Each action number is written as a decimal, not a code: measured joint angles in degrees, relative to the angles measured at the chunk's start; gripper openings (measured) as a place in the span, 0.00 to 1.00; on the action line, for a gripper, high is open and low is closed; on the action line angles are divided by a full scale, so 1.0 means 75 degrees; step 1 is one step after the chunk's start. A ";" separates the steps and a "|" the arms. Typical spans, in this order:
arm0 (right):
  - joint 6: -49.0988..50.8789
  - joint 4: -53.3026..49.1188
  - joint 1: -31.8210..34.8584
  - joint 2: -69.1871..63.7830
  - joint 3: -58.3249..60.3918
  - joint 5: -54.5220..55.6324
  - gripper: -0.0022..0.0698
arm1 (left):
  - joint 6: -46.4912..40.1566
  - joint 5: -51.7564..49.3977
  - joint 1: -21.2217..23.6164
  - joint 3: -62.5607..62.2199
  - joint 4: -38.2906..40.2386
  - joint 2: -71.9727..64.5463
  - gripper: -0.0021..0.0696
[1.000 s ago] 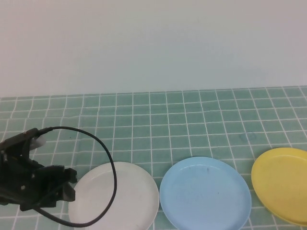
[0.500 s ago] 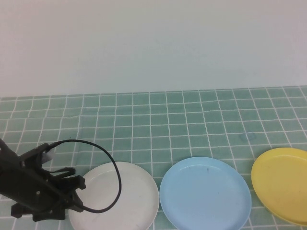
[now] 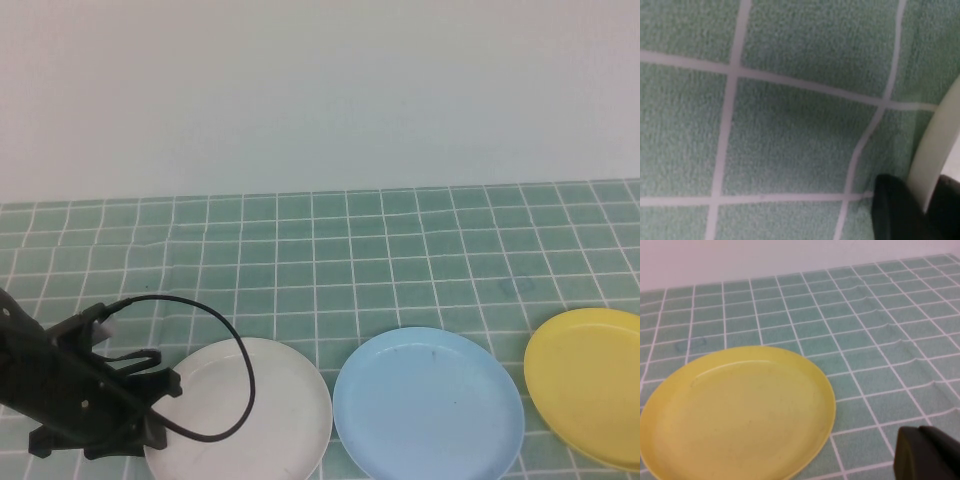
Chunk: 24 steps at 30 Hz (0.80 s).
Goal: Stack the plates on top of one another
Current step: Pick up the white plate
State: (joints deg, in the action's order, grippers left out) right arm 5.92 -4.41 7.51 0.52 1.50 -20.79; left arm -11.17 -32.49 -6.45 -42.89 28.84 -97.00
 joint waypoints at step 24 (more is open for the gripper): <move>0.0000 0.0000 0.0000 0.0000 0.0000 0.0000 0.03 | -0.0063 -0.0500 0.0000 -0.0694 -0.0168 0.0598 0.04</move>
State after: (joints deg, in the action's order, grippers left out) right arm 5.92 -4.41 7.51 0.52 1.50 -20.79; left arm -11.64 -36.24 -6.45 -48.10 27.58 -92.51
